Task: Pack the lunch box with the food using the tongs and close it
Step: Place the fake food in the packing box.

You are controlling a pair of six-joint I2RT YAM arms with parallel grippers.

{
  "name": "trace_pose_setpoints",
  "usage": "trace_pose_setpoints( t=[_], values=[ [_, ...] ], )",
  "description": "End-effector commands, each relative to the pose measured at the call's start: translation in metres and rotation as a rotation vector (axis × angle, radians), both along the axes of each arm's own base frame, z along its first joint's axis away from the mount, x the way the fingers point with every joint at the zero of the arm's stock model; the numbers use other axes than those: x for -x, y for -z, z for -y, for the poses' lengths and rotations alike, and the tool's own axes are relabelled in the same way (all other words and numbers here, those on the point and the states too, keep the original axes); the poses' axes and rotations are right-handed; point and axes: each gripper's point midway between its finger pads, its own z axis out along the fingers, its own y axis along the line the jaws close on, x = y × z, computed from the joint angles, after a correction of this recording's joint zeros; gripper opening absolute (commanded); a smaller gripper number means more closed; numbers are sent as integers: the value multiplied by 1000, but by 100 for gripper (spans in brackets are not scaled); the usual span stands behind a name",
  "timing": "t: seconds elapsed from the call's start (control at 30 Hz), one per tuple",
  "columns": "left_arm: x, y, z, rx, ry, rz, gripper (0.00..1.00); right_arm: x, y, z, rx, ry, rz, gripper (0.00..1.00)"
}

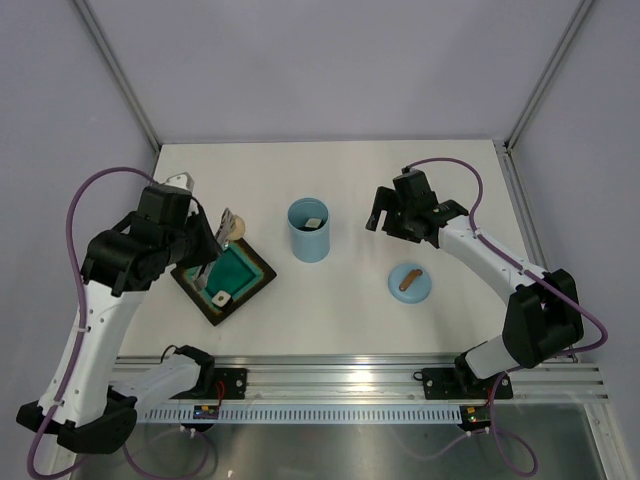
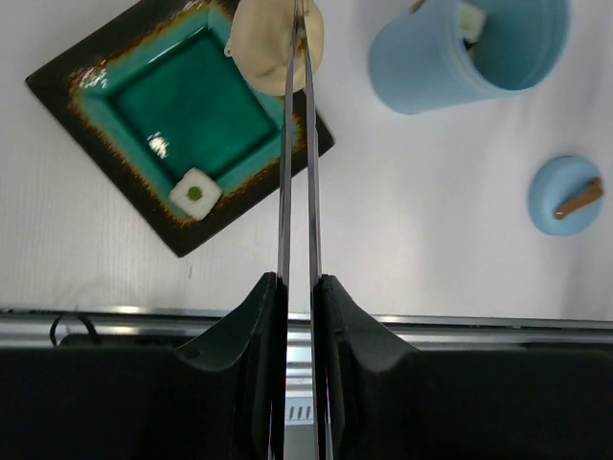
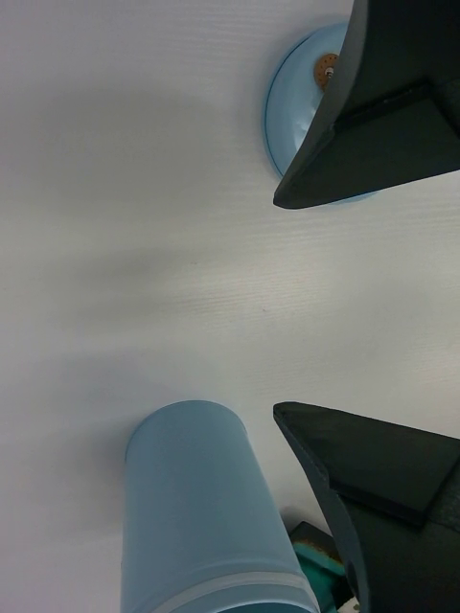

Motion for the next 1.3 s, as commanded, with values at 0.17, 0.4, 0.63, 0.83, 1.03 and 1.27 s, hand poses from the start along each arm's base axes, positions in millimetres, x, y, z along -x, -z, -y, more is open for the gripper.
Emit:
trace_pose_setpoints(
  t=[0.17, 0.4, 0.63, 0.83, 1.03, 1.27],
  values=[
    [-30, -59, 67, 237, 253, 190, 0, -7, -19, 3, 17, 20, 46, 90],
    [-46, -53, 108, 339, 341, 212, 0, -6, -20, 5, 26, 26, 42, 90],
    [-59, -36, 123, 373, 353, 205, 0, -7, -22, 6, 32, 34, 43, 90],
    [-62, -13, 123, 345, 331, 143, 13, -5, -19, 8, 39, 37, 37, 90],
    [-63, -7, 121, 326, 317, 129, 41, -5, -19, 8, 37, 37, 37, 90],
    [-61, -14, 119, 319, 320, 145, 44, -5, -20, 8, 33, 36, 41, 90]
  ],
)
